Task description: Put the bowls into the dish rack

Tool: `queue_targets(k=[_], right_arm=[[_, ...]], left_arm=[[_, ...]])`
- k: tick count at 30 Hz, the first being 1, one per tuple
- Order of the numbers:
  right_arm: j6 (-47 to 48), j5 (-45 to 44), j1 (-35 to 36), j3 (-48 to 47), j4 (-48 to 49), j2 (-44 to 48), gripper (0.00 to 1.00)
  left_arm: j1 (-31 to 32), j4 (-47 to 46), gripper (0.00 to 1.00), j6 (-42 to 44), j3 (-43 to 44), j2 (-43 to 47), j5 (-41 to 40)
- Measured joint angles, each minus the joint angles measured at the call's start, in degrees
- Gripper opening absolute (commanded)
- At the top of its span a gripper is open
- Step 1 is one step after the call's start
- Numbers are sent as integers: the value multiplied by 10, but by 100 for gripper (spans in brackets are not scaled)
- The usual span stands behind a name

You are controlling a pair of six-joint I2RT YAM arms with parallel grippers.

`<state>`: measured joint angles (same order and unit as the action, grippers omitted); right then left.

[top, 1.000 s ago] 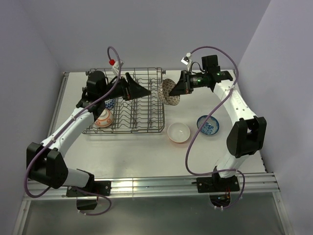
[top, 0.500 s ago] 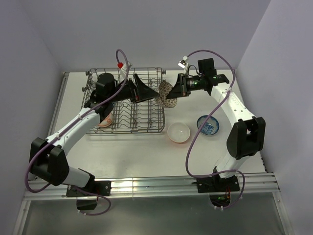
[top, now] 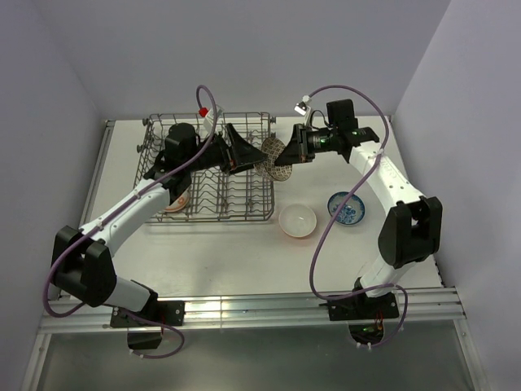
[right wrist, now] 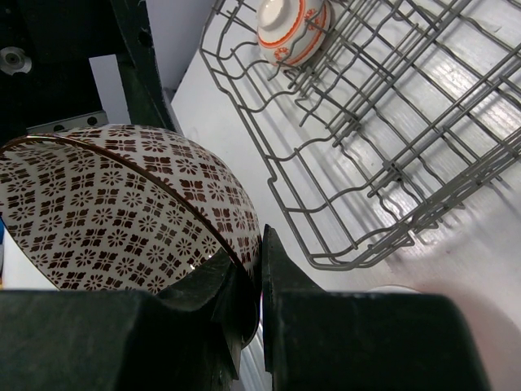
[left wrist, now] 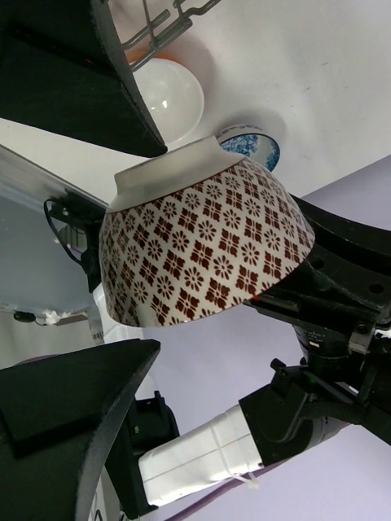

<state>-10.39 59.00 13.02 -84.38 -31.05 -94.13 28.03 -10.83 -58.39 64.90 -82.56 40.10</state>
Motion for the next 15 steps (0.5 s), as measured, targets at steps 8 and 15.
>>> queue_targets(k=[8, 15], right_arm=[[-12, -19, 6, 5, 10, 3, 0], [-18, -44, 11, 12, 19, 14, 0]], left_arm=[[0, -6, 86, -26, 0, -4, -2], [1, -5, 89, -30, 0, -6, -7]])
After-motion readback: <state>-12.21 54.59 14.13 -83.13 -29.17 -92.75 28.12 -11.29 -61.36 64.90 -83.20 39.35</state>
